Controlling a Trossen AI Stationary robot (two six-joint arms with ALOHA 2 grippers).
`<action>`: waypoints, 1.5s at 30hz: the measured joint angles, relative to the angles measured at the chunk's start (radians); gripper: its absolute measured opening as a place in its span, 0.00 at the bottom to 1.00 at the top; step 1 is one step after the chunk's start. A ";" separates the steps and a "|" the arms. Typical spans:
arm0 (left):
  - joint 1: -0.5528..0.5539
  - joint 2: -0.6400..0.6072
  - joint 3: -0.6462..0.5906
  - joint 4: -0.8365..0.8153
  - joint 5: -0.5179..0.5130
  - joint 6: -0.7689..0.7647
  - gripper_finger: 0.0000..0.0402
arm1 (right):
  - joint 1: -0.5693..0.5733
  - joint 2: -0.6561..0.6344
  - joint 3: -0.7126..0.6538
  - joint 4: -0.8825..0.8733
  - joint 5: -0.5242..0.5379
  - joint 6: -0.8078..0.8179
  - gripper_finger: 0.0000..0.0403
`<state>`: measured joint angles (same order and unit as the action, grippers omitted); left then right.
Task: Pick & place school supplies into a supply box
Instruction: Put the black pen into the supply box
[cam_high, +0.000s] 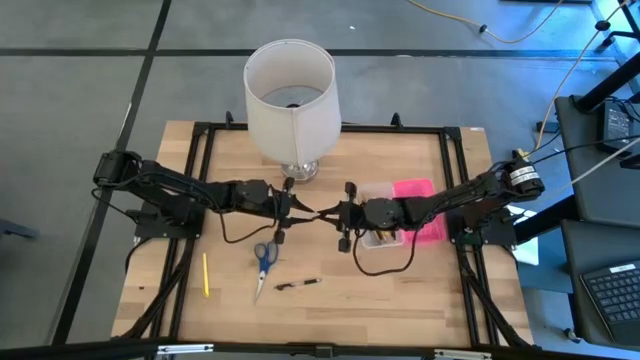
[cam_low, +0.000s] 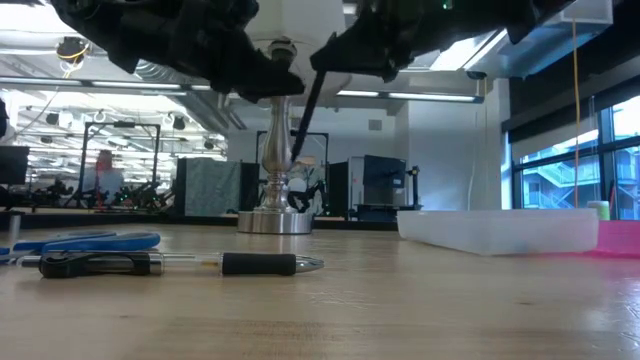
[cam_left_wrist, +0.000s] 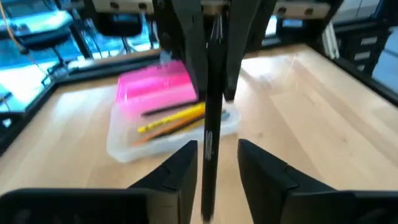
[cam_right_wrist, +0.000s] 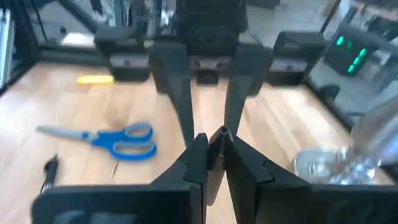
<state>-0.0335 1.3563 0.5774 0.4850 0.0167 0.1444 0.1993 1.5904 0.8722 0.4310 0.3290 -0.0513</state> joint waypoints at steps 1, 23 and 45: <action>0.002 0.000 0.000 -0.019 0.000 0.000 0.28 | 0.000 -0.007 0.000 -0.030 0.000 0.014 0.11; 0.004 0.000 0.000 -0.280 0.009 -0.106 0.29 | -0.079 -0.383 -0.002 -1.042 -0.029 0.912 0.11; -0.005 0.001 0.000 -0.356 0.011 -0.288 0.27 | -0.240 -0.188 -0.061 -1.026 -0.227 0.902 0.15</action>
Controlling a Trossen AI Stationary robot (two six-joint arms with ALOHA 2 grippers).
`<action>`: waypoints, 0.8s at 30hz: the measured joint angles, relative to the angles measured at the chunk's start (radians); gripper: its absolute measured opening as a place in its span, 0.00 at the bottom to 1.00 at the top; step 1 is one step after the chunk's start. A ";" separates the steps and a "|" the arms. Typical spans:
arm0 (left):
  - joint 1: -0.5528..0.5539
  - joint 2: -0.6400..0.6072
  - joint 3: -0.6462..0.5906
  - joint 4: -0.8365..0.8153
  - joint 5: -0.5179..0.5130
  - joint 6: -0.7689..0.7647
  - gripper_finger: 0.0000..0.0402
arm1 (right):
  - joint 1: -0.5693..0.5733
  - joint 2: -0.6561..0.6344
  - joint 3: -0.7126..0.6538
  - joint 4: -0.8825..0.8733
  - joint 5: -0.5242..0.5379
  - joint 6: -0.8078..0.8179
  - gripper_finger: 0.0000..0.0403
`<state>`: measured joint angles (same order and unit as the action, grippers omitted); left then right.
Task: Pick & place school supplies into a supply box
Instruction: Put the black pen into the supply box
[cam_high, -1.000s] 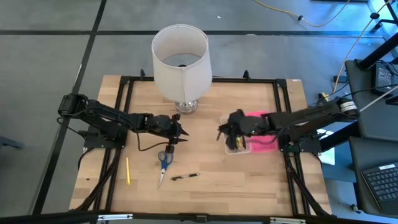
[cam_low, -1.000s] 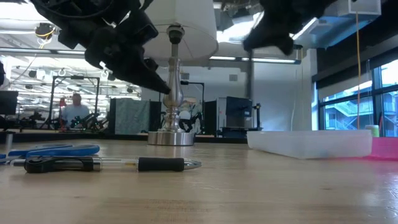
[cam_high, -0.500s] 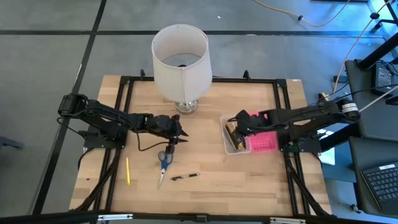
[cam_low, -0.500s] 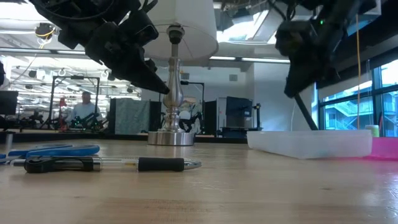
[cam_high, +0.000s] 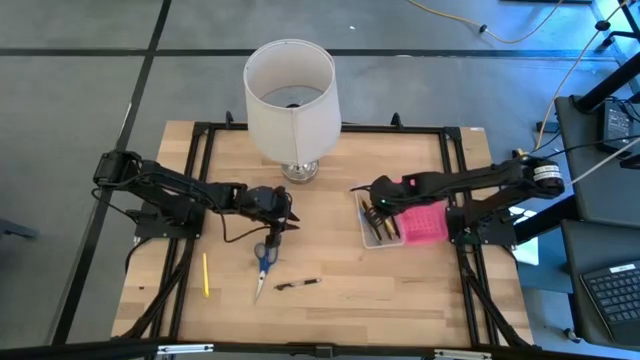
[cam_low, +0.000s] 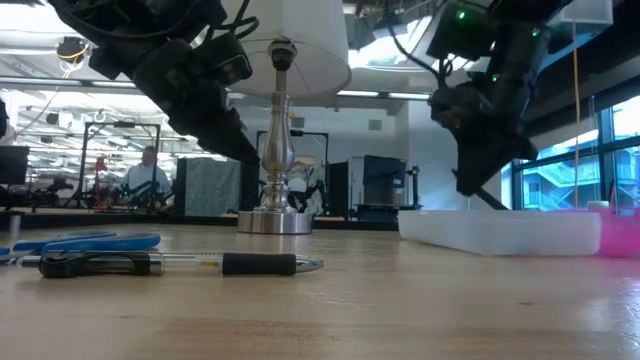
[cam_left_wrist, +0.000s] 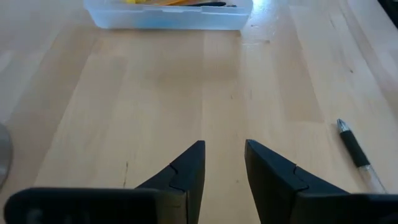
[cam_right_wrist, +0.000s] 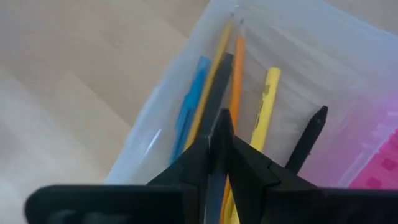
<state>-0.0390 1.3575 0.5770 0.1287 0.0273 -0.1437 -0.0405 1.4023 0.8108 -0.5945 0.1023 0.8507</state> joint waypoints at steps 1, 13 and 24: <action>-0.006 0.000 0.000 0.000 0.001 0.000 0.27 | -0.004 0.008 0.000 -0.001 0.000 -0.011 0.15; -0.094 0.000 0.000 0.001 0.065 -0.001 0.27 | -0.015 0.030 0.000 0.009 0.001 -0.025 0.15; -0.222 0.000 0.000 0.016 0.054 -0.008 0.26 | -0.015 0.030 0.000 0.009 0.009 -0.046 0.16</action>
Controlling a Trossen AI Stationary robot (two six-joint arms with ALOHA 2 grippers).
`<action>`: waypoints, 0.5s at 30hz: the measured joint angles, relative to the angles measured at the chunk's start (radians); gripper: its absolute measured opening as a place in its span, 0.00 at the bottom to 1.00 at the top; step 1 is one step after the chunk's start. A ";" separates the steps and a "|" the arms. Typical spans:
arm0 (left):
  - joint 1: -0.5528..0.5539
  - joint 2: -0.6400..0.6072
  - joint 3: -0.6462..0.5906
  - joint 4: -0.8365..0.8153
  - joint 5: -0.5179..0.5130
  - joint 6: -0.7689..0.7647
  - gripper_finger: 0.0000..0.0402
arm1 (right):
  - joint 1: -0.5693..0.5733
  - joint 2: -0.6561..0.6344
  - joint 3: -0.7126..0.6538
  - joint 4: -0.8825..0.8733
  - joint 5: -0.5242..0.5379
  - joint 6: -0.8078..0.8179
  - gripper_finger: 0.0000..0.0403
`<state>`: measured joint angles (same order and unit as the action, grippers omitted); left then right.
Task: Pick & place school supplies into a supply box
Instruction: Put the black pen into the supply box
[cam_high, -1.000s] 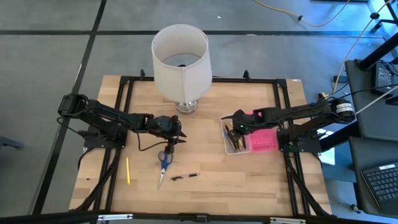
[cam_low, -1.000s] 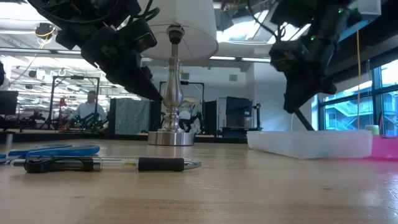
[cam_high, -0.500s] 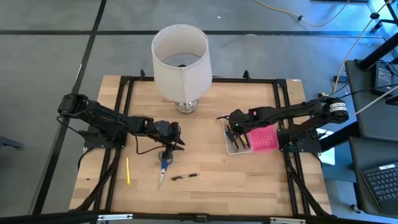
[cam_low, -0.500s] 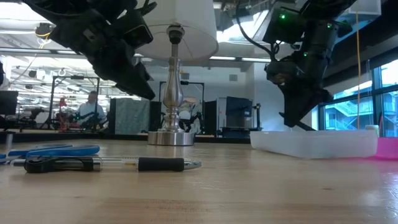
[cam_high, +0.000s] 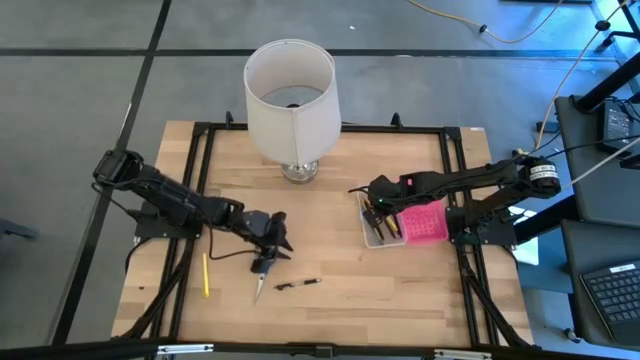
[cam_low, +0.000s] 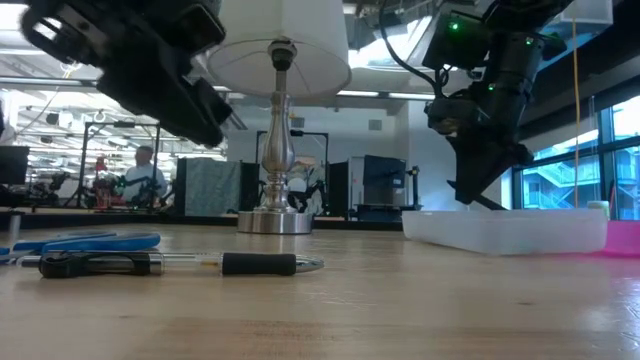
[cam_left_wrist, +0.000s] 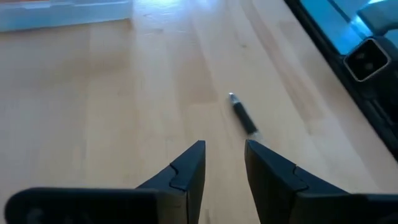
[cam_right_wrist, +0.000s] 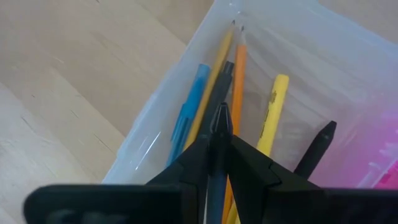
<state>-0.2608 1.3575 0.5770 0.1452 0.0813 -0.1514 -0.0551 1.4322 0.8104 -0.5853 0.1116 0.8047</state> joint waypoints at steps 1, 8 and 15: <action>-0.015 0.000 0.000 0.005 -0.017 -0.011 0.27 | 0.000 0.000 0.000 0.000 0.000 0.000 0.16; -0.113 0.000 0.000 0.020 -0.171 -0.061 0.30 | 0.000 0.000 0.000 0.019 0.015 -0.002 0.16; -0.187 0.000 0.000 0.070 -0.196 -0.102 0.33 | 0.000 0.000 0.000 0.020 0.040 -0.002 0.16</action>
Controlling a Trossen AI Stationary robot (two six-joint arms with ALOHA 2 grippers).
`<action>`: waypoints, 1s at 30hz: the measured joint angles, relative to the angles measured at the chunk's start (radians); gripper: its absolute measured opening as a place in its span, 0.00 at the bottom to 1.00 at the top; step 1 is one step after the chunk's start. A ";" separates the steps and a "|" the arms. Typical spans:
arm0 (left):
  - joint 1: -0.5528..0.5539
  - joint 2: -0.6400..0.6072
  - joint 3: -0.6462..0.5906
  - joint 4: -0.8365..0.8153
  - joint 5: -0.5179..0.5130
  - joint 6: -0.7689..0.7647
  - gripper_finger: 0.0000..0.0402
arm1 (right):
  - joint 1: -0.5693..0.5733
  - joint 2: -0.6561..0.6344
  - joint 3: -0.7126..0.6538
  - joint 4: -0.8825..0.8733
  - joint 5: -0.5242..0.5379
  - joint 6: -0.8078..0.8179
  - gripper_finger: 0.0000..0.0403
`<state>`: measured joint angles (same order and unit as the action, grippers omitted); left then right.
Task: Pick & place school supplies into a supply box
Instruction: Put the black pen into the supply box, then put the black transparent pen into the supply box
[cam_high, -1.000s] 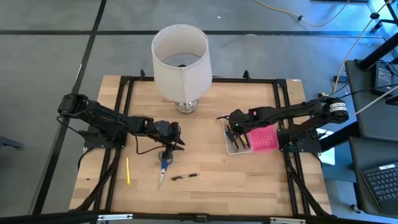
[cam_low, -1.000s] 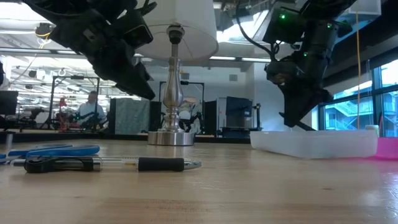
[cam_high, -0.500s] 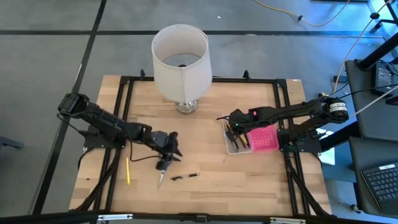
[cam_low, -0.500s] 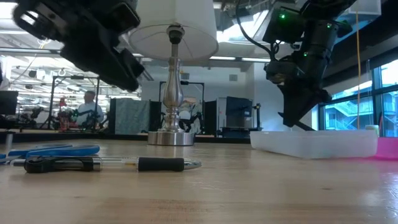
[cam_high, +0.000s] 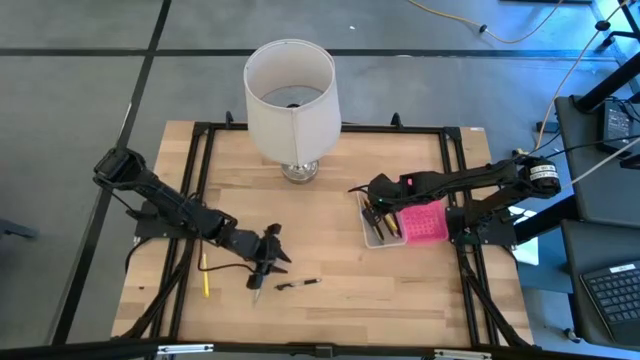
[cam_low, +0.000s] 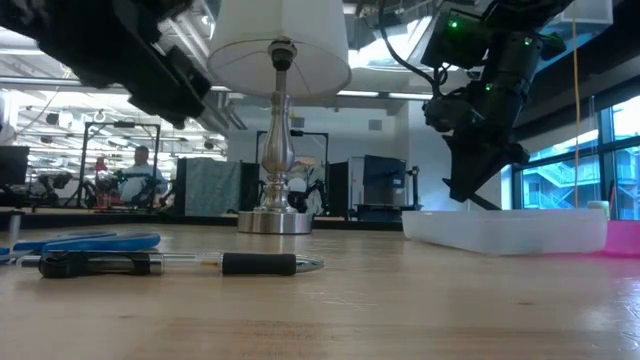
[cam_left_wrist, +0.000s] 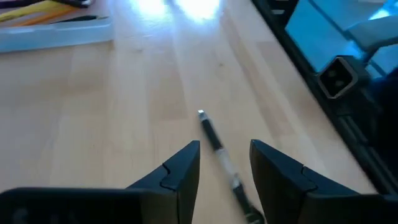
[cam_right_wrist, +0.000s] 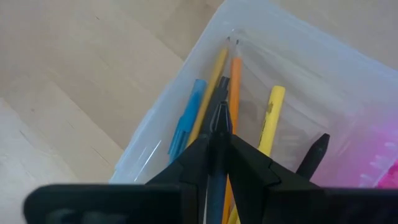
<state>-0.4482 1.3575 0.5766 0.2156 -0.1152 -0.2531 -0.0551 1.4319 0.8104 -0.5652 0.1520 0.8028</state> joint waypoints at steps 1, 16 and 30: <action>-0.008 0.000 0.000 0.004 -0.001 0.000 0.33 | 0.000 0.000 0.000 0.000 0.000 0.000 0.16; -0.029 0.092 0.000 0.029 -0.052 -0.021 0.35 | 0.000 0.000 0.000 0.000 -0.001 0.035 0.16; -0.099 0.228 0.000 0.178 -0.084 0.013 0.39 | 0.000 0.000 0.000 -0.001 -0.005 0.060 0.23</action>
<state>-0.5468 1.5855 0.5762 0.3935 -0.1996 -0.2406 -0.0547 1.4319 0.8104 -0.5659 0.1474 0.8633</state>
